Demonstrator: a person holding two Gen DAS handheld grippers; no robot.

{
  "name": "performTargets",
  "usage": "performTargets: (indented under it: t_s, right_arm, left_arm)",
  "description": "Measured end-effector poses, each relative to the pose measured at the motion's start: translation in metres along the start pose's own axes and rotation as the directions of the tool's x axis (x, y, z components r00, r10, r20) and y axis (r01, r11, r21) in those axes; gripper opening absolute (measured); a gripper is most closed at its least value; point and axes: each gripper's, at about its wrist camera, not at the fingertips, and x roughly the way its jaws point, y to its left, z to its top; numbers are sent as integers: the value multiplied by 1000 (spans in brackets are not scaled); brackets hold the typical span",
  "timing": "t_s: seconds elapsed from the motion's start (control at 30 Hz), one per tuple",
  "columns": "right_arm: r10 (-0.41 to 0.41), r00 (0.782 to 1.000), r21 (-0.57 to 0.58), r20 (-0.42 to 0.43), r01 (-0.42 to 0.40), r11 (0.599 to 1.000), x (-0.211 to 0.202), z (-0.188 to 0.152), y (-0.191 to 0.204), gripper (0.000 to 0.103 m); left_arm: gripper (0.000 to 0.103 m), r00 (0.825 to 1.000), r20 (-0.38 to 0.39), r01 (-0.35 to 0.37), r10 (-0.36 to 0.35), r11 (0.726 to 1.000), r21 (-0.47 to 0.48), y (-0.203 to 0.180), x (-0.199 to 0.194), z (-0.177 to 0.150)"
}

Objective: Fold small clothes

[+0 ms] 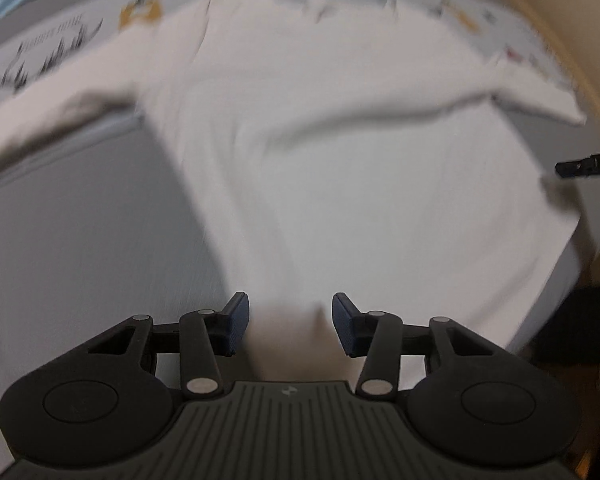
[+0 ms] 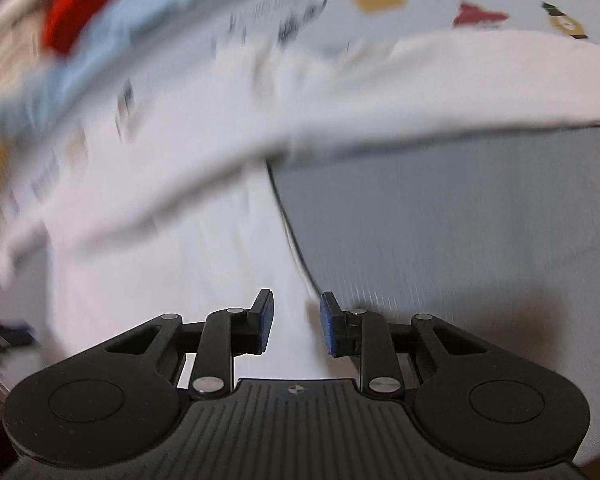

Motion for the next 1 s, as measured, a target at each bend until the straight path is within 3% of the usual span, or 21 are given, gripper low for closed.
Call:
performTargets:
  t_s: [0.23,0.27,0.3,0.37,0.4,0.43,0.5,0.6,0.7,0.8,0.87,0.97,1.0]
  right_arm:
    - [-148,985,-81,-88,141,987,18,-32,3,28]
    - [-155,983,-93,-98,146,985,19,-36,4,23]
    - [-163,982,-106,-100,152,983,18,-41,7,5]
    - [-143,984,-114,-102,132,985,11,-50,14,5]
    - [-125,987,-113,-99,113,987,5,-54,17,5]
    - [-114,989,-111,-94,104,988,-2,-58,19,5]
    - [-106,990,-93,-91,97,991,-18,-66,17,4]
    - [-149,982,-81,-113,140,987,-32,-88,10,4]
    - [-160,970,-182,-182,127,975,-28,-110,12,4]
    - [-208,951,-298,-229,135,945,-17,-127,18,4]
    - [-243,946,-327,-215,165,931,-16,-130,19,5]
    - [-222,966,-285,-134,177,942,-29,-120,21,7]
    - [-222,972,-269,-81,193,944,-36,-115,22,12]
  left_arm:
    - [52,995,-103,-17,14,999,-30,10,12,-52]
    - [52,993,-115,-15,11,999,-34,10,14,-56]
    - [49,992,-125,-10,5,999,-36,8,16,-60]
    - [36,991,-136,4,-7,1000,-16,1,20,-67]
    - [19,990,-142,6,-6,1000,1,-4,21,-71]
    - [10,989,-146,2,1,1000,21,-9,22,-74]
    - [3,990,-138,-7,16,997,70,-17,18,-78]
    - [3,991,-116,-50,69,986,160,-21,2,-84]
    - [3,979,-128,-126,160,962,241,-21,-5,-96]
    - [3,970,-181,-102,164,945,312,-31,3,-107]
    - [4,971,-187,-81,152,935,344,-41,4,-111]
    - [11,980,-139,-91,144,939,330,-41,-8,-109]
    - [17,983,-109,-104,146,942,320,-41,-13,-106]
